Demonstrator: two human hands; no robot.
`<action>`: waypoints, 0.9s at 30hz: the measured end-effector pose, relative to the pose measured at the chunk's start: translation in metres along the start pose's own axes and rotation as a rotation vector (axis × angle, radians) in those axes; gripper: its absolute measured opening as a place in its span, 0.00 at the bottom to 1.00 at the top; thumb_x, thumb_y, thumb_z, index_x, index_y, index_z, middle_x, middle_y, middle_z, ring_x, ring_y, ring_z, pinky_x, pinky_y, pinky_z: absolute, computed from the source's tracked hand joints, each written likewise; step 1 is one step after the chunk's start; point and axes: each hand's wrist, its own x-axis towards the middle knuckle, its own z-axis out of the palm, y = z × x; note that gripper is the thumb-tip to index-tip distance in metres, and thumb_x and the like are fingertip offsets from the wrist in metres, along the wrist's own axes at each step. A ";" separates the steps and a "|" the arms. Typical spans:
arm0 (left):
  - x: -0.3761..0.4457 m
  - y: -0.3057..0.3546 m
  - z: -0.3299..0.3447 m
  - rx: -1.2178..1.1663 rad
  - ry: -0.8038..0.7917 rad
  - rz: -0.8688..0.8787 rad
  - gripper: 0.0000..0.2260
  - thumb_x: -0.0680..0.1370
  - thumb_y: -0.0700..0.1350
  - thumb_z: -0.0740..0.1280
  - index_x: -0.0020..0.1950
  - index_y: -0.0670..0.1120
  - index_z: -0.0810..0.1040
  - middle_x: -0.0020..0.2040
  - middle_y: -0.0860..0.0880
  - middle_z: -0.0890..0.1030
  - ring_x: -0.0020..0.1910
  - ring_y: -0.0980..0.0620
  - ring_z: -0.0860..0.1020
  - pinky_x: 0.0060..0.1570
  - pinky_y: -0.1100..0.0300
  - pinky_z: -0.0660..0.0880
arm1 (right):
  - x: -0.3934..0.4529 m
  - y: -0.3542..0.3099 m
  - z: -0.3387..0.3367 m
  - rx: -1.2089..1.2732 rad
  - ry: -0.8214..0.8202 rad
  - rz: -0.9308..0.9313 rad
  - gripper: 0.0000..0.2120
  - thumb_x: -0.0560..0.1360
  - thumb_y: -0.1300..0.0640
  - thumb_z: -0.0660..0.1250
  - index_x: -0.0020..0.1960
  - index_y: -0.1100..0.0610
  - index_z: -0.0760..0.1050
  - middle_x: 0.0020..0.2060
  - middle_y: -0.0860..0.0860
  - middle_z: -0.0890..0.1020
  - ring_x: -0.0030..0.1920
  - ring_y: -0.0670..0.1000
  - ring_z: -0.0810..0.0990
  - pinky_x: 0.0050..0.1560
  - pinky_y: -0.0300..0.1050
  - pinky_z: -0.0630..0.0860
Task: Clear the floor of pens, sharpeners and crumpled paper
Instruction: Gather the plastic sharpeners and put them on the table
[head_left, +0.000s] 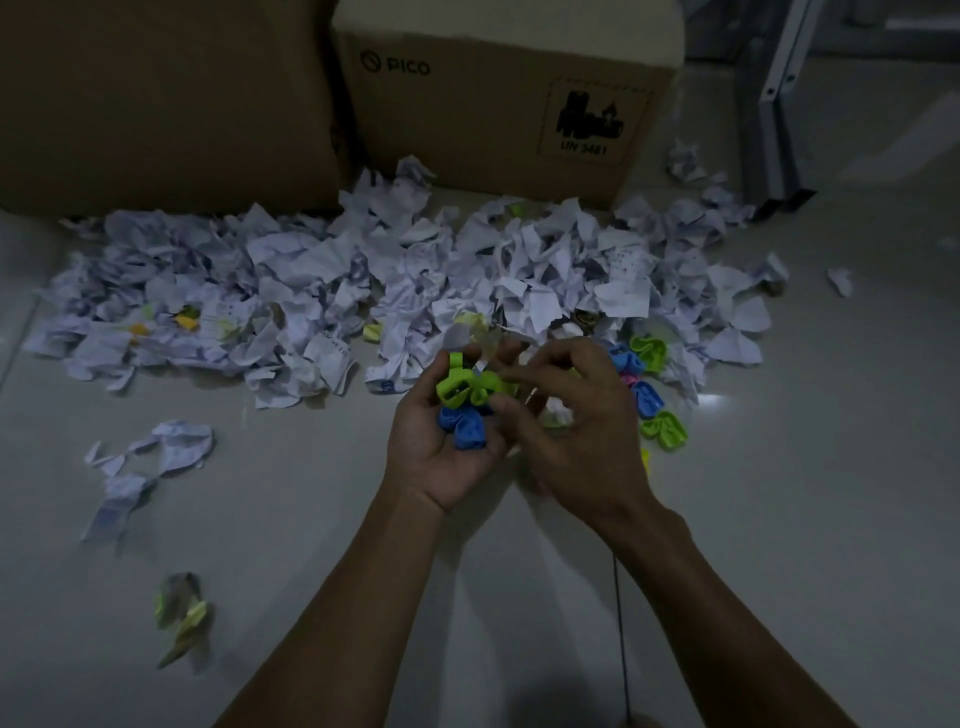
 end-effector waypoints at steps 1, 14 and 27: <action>0.002 0.001 -0.003 0.003 -0.003 0.002 0.12 0.78 0.52 0.61 0.50 0.44 0.77 0.54 0.39 0.82 0.49 0.39 0.82 0.43 0.50 0.82 | -0.001 0.005 -0.005 0.021 0.037 0.044 0.09 0.71 0.56 0.74 0.50 0.56 0.84 0.45 0.51 0.77 0.48 0.49 0.76 0.47 0.36 0.70; 0.026 0.006 -0.007 0.012 -0.008 -0.020 0.16 0.80 0.53 0.59 0.53 0.44 0.80 0.59 0.40 0.79 0.58 0.38 0.79 0.50 0.44 0.79 | -0.019 0.051 -0.023 -0.430 -0.472 0.049 0.33 0.51 0.30 0.71 0.52 0.46 0.78 0.45 0.43 0.76 0.48 0.50 0.71 0.42 0.47 0.64; 0.030 -0.003 -0.006 0.016 0.000 -0.029 0.18 0.76 0.53 0.62 0.50 0.40 0.84 0.57 0.40 0.81 0.57 0.38 0.79 0.58 0.44 0.75 | -0.020 0.044 -0.003 -0.402 -0.252 0.137 0.12 0.62 0.49 0.71 0.43 0.53 0.78 0.37 0.49 0.79 0.41 0.54 0.77 0.41 0.49 0.72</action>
